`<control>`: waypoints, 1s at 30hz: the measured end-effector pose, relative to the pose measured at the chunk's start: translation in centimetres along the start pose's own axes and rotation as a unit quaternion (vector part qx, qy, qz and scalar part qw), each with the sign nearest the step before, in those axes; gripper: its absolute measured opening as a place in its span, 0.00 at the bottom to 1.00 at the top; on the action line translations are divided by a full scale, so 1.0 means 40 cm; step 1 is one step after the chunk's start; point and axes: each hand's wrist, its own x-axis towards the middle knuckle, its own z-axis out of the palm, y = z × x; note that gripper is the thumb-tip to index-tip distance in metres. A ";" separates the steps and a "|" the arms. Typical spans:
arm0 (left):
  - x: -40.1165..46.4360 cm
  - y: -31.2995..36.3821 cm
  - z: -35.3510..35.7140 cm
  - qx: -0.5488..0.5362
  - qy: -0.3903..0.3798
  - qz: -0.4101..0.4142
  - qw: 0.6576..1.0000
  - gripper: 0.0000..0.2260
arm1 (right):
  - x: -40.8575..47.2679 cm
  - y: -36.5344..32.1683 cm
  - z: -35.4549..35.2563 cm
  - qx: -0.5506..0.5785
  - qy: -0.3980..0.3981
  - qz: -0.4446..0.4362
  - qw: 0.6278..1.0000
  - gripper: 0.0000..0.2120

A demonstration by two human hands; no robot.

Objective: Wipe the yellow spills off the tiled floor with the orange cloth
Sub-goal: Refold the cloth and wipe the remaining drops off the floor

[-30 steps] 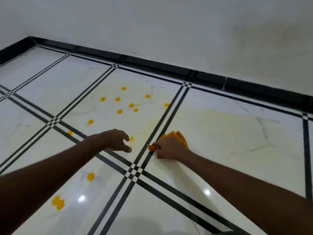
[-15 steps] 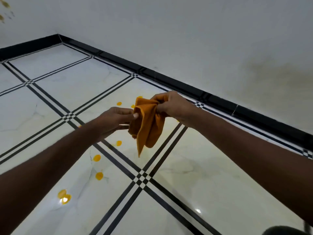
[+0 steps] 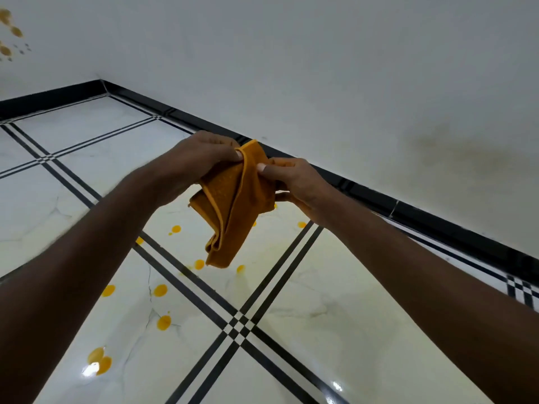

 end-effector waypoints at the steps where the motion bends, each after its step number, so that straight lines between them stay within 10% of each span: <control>1: -0.001 0.008 -0.007 -0.026 0.002 -0.017 1.000 0.09 | -0.002 -0.008 -0.005 -0.006 0.004 -0.011 1.000 0.13; 8: -0.011 -0.001 -0.017 0.016 -0.089 -0.008 0.996 0.19 | -0.026 -0.069 -0.025 -0.092 0.046 -0.107 0.989 0.07; 15: -0.021 0.011 -0.012 0.042 -0.003 0.057 0.997 0.08 | -0.053 -0.089 -0.043 -0.092 0.106 -0.140 0.980 0.07; 21: -0.023 0.129 -0.042 0.099 0.046 0.118 0.987 0.09 | -0.077 -0.008 -0.039 -0.075 -0.115 0.016 0.990 0.14; 30: 0.004 0.008 -0.144 0.071 0.081 -0.045 0.993 0.11 | -0.102 -0.039 -0.014 0.010 -0.107 0.072 0.992 0.28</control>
